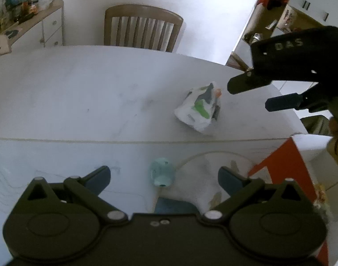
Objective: Organize objects
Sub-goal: 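Grasp the white printed plastic bag with the right gripper while the left grasps the blue egg toy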
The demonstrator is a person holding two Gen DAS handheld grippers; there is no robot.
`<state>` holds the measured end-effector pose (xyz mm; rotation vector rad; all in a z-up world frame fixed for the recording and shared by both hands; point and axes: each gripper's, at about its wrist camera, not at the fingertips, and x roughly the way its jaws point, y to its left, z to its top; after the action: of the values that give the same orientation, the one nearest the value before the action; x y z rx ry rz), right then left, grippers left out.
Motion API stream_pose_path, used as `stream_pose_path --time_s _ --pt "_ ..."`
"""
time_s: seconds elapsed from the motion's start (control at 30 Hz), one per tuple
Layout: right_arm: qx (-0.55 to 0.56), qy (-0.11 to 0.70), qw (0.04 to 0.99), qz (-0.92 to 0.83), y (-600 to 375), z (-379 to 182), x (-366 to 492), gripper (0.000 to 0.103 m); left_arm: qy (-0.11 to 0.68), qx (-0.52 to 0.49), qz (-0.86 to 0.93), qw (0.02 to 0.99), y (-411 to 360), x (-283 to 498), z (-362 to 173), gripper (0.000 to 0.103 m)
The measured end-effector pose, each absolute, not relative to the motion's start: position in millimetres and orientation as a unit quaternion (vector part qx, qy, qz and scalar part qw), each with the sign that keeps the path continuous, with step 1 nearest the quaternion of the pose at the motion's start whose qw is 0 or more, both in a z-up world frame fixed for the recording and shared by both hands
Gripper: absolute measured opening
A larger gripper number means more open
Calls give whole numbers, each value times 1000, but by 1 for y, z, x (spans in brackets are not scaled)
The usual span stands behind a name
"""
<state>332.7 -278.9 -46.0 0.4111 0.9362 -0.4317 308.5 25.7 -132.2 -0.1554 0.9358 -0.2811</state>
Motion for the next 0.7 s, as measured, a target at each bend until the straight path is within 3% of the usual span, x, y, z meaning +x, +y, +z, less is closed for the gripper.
stream_pose_path --time_s 0.47,0.7 --pt "208 470 820 -251 -302 -101 380 72 444 -52 -123 886 12 317 -166 100" --pt "207 471 816 -262 -306 -115 387 72 444 -44 -135 885 4 317 -174 79"
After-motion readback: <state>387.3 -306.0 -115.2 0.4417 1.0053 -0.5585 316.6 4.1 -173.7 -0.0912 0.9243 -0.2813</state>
